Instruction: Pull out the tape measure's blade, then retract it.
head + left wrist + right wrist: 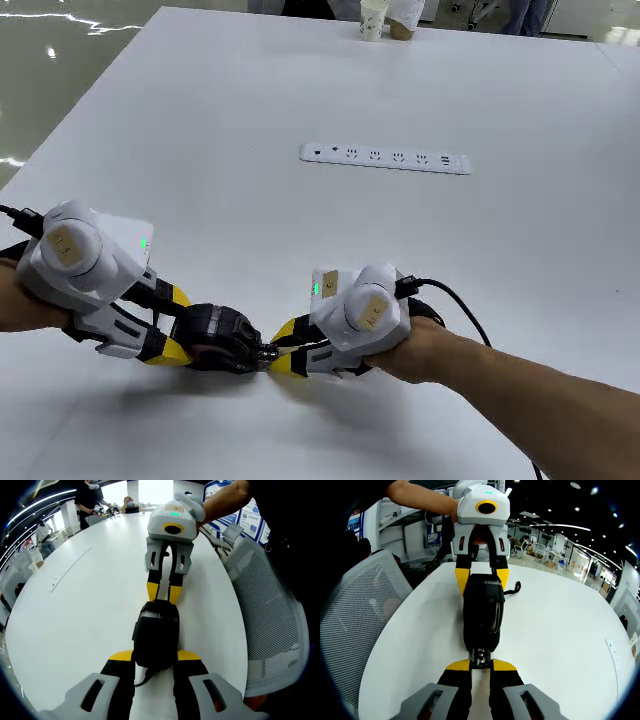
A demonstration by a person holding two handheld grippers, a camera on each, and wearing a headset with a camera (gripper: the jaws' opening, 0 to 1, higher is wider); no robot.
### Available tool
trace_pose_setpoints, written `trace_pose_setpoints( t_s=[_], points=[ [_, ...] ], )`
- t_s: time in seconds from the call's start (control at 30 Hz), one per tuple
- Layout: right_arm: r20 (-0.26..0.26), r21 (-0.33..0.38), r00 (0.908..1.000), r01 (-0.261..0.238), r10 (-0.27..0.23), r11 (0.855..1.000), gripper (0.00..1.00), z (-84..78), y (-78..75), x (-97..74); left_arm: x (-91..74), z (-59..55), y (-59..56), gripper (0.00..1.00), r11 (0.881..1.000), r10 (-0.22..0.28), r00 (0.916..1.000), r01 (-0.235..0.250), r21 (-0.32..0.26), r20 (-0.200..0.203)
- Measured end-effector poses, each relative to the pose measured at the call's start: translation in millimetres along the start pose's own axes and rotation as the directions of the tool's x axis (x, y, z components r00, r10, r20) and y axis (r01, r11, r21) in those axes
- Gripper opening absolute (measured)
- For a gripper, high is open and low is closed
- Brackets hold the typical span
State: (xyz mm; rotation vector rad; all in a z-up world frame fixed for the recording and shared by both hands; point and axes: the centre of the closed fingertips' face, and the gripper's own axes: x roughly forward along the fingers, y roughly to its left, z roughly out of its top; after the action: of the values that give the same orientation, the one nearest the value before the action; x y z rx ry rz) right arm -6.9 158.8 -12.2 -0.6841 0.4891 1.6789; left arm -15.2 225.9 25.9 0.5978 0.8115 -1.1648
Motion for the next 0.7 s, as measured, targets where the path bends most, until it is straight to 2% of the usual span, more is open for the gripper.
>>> trace_pose_setpoints(
  t_s=[0.7],
  points=[
    [-0.022, 0.001, 0.9998, 0.002, -0.002, 1.0, 0.09, -18.8, -0.6, -22.1, -0.1, 0.7, 0.0, 0.23, 1.0, 0.0, 1.0, 0.0, -0.008, -0.005]
  ],
)
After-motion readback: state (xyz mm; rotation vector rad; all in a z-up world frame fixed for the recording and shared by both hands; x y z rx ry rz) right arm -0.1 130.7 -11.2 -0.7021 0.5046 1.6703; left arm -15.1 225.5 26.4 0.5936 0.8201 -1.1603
